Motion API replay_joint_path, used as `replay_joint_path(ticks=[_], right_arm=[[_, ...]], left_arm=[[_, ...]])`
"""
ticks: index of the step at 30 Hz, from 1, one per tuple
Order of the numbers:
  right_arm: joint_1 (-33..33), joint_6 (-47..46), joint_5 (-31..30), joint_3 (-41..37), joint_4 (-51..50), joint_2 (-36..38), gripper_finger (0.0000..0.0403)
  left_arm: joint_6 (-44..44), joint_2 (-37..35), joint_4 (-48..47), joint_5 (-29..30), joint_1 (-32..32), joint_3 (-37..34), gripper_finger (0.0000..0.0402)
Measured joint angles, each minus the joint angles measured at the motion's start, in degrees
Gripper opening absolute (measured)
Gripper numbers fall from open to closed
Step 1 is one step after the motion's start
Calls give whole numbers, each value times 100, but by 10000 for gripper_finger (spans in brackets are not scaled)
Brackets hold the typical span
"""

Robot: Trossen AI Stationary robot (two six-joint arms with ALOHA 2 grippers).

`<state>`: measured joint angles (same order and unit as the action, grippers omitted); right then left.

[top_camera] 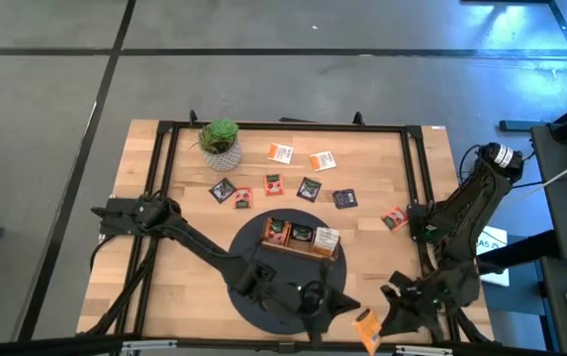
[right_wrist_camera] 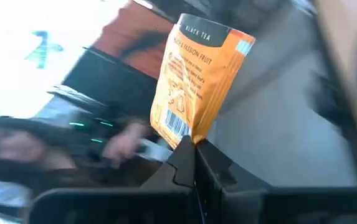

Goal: Pick & Place Tea
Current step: Put the orange tea bag into the left slot of the wooden organizer

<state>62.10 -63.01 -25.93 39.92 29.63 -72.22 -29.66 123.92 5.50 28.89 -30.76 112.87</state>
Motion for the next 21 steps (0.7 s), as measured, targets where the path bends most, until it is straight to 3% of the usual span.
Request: replay_joint_path(ticks=[6, 10, 21], right_arm=[[-114, 768, 189, 2, 1024, 6, 3], [-156, 489, 528, 2, 995, -5, 3], [-164, -5, 917, 2, 1357, -7, 3]], left_arm=[[-1497, 20, 390, 275, -124, -1, 30], [-1618, 22, 534, 426, -91, -1, 59], [-1820, 22, 1111, -198, -86, -1, 120]])
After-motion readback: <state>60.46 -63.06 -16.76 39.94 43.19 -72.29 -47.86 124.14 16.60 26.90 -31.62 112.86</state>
